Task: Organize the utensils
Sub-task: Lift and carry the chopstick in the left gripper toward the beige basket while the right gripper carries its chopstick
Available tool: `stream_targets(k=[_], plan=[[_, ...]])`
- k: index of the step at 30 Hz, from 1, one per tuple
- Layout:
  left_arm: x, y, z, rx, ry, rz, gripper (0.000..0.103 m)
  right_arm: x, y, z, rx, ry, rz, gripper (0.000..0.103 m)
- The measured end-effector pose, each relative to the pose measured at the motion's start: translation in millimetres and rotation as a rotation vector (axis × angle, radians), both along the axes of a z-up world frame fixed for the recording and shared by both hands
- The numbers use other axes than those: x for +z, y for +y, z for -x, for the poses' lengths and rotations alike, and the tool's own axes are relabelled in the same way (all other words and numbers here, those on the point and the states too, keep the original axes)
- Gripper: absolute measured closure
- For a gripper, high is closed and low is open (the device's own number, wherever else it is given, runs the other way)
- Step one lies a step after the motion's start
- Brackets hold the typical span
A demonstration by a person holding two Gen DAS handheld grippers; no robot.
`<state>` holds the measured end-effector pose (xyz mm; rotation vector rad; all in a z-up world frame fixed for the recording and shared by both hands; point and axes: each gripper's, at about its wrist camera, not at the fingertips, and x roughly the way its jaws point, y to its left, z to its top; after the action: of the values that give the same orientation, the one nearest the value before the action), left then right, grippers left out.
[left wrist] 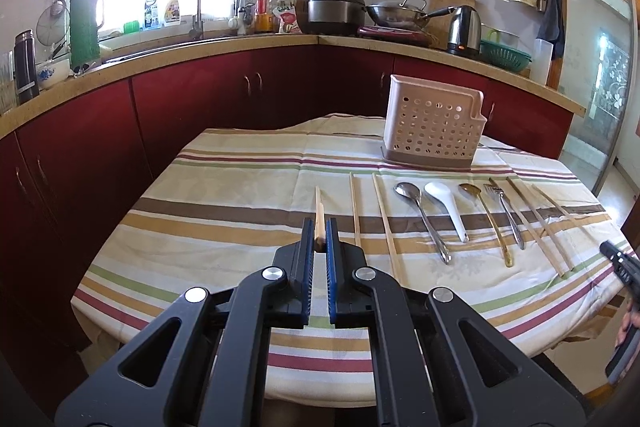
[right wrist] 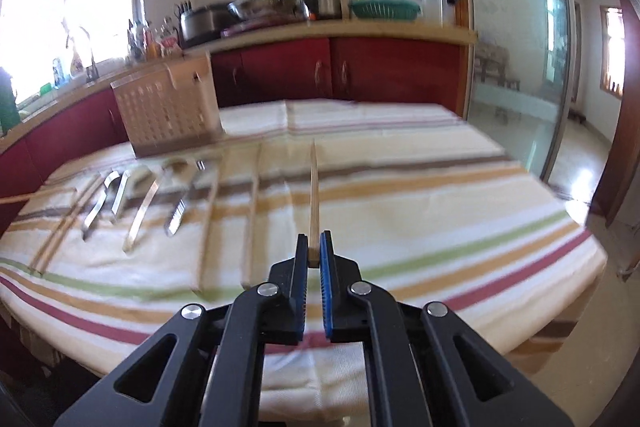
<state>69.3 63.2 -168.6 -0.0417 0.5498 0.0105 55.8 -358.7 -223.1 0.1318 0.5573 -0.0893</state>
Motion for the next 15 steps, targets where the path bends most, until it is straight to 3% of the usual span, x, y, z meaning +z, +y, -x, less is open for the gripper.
stream_targets(k=[15], plan=[[27.0, -1.3, 0.5, -0.021, -0.036, 0.026, 0.097, 86.1, 3.8, 3.8, 0.022, -0.183, 0.000, 0.096]])
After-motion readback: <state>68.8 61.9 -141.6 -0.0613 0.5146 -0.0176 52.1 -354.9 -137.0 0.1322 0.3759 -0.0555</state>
